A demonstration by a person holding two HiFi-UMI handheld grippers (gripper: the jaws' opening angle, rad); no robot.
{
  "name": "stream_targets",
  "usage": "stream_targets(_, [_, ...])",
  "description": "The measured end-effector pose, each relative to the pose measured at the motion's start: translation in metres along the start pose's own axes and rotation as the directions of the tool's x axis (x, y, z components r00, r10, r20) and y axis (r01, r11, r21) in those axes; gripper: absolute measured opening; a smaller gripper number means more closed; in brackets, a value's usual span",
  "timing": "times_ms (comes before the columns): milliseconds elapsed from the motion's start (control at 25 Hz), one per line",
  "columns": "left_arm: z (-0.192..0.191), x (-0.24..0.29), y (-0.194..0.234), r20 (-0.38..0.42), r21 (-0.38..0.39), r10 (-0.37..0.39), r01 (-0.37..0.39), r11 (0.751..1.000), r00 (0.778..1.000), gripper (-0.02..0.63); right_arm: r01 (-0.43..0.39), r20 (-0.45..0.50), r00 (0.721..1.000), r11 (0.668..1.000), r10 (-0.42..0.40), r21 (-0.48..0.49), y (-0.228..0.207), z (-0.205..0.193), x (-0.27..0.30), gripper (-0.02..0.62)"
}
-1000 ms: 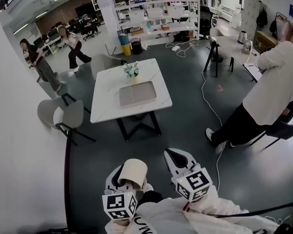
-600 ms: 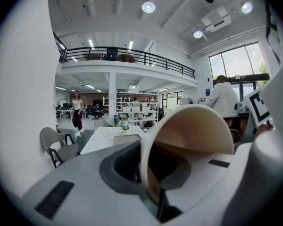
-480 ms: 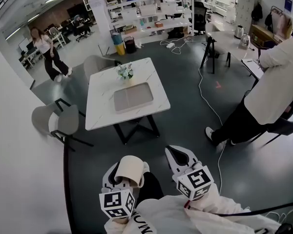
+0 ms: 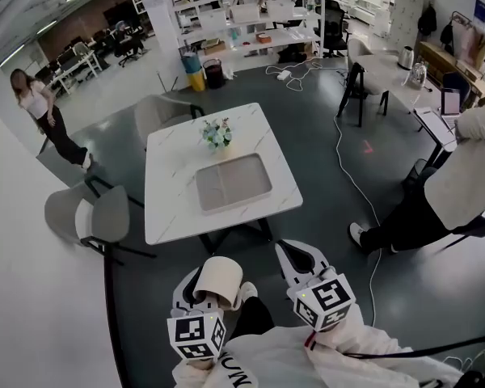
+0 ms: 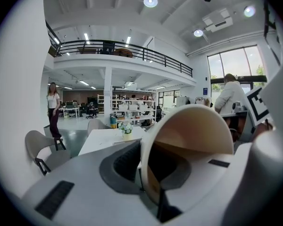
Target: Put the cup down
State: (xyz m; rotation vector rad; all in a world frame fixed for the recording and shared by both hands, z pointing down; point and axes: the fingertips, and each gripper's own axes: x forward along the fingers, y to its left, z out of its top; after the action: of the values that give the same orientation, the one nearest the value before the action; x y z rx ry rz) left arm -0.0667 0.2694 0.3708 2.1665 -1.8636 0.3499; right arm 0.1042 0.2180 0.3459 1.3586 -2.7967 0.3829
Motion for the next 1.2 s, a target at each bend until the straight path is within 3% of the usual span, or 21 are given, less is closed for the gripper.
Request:
stream_targets(480, [0.034,0.120,0.093,-0.052,-0.012,-0.039,0.038,0.999,0.998,0.049,0.004,-0.066,0.998,1.000,-0.003,0.010,-0.012,0.005,0.156,0.005])
stream_targets(1200, [0.046,0.192,0.149,-0.074,-0.033,-0.084,0.081,0.996,0.994,0.049,0.035,-0.111,0.993,0.999,-0.033,0.012,-0.025,0.000,0.249,0.005])
